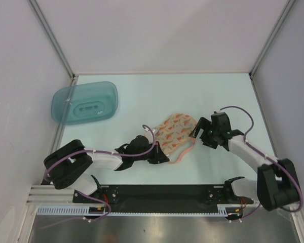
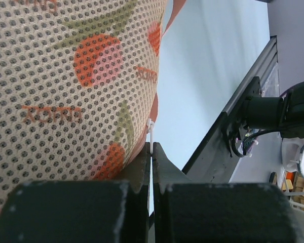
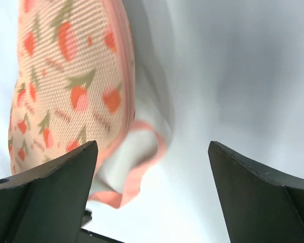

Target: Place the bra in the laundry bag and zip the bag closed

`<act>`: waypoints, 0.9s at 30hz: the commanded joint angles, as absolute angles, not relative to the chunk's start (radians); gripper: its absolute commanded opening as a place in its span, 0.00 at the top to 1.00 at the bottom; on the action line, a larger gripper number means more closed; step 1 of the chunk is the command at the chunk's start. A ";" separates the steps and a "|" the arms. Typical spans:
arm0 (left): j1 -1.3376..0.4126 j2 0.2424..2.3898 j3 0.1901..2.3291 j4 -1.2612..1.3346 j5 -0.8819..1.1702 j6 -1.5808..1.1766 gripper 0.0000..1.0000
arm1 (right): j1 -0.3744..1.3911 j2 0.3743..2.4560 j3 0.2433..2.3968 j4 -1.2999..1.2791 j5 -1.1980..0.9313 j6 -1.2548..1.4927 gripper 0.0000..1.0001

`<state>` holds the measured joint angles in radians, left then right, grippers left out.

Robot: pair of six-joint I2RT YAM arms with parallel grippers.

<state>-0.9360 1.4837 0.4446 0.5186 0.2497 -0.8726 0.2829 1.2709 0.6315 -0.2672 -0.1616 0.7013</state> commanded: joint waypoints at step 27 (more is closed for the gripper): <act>-0.977 1.464 0.416 0.581 0.222 -0.920 1.00 | 0.410 1.269 0.344 0.339 -0.395 1.092 0.75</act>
<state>-1.0286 1.5204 0.4896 0.5396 0.2195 -0.9085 0.4896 1.2720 0.3408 0.3058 -0.3244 1.1397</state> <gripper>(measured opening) 0.005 0.284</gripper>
